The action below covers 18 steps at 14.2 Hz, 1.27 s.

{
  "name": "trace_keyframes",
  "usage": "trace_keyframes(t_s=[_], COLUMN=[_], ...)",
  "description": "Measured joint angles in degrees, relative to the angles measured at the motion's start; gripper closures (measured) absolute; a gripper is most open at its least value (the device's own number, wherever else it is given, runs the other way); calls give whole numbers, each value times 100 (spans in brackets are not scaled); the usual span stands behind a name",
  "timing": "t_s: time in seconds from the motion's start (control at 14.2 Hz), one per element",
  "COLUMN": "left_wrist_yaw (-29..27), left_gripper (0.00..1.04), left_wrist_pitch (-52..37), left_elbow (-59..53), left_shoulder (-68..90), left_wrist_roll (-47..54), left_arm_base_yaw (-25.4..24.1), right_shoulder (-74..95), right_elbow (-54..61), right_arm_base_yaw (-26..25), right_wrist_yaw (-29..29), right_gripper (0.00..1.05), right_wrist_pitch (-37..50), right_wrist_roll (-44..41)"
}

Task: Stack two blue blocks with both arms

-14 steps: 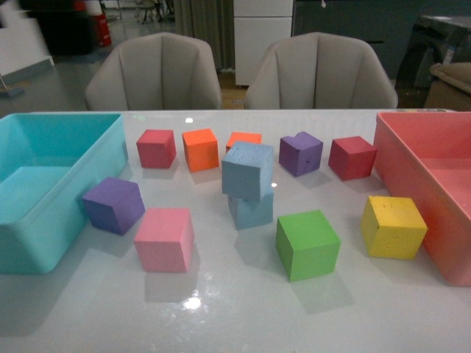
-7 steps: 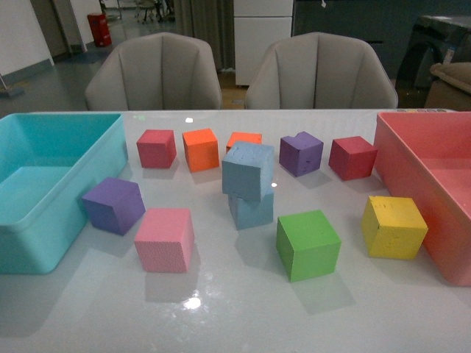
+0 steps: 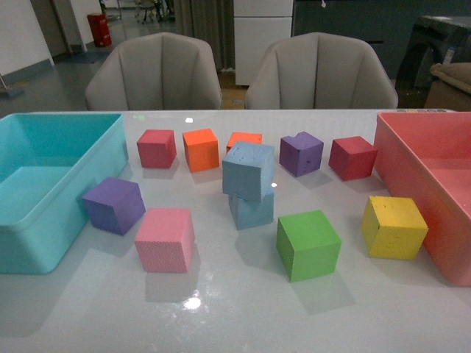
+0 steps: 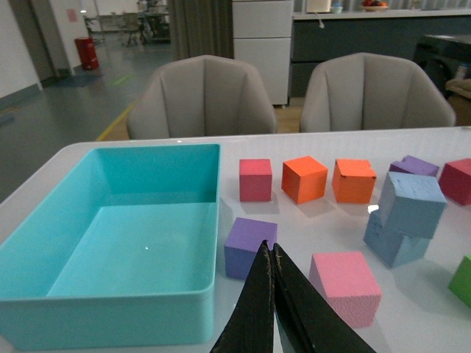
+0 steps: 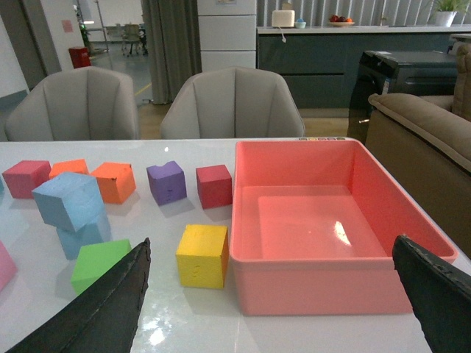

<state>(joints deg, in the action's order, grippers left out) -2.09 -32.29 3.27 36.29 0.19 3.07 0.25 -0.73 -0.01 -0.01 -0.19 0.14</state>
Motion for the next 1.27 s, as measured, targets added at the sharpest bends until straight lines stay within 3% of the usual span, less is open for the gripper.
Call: trace_keyframes(t_s=[0.14,0.49,1.13,1.2,1.27], left_wrist_yaw=[114,208,208,214,199], left_gripper=[103,103,103,103,103], left_wrist_pitch=[-160,1106,2361,3303,3150], left_elbow=[-188,-264,-264,-262,-234], left_shoulder=[-243,-1473,-2719,-3403,-3578], left_wrist_roll=[-11,-13,-13,-13,-13], left_arm_base_yaw=[-345,-295,-295,-295,-295], right_shoulder=[0,0,0,0,0], right_elbow=[0,0,0,0,0], right_arm_base_yaw=[0,0,0,0,0], right_wrist_yaw=[0,0,0,2,0], right_gripper=[6,6,6,6,6], right_wrist_pitch=[0,0,0,-2,-2], right_wrist_roll=[0,0,0,0,0])
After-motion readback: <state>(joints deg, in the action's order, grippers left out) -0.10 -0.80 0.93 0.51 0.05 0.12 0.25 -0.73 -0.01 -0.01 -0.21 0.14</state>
